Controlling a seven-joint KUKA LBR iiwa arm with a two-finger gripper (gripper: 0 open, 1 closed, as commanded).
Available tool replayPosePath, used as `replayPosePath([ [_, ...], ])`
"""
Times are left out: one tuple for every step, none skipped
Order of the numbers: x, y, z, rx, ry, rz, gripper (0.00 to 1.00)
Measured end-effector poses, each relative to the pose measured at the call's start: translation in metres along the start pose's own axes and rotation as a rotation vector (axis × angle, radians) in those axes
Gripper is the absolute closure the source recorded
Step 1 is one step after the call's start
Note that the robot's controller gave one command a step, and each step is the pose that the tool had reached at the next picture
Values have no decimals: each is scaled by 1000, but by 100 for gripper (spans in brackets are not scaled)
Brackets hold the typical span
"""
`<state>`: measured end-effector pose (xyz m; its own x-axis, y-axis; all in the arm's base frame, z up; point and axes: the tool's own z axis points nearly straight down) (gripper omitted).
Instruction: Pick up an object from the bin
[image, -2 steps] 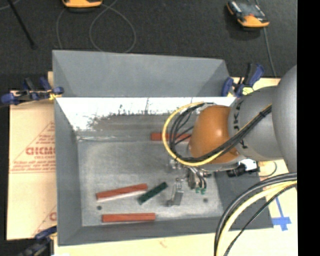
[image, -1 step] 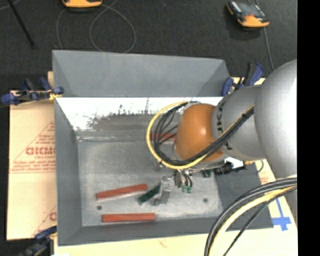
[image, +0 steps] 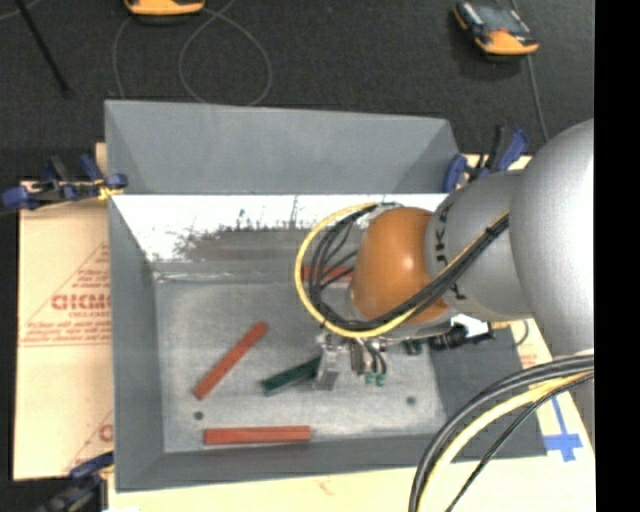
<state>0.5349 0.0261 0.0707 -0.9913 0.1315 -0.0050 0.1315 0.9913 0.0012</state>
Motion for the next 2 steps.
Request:
replayPosePath([
  [26, -39, -101, 1, -4, 61, 100],
  [27, -38, -97, 2, 2, 58, 0],
])
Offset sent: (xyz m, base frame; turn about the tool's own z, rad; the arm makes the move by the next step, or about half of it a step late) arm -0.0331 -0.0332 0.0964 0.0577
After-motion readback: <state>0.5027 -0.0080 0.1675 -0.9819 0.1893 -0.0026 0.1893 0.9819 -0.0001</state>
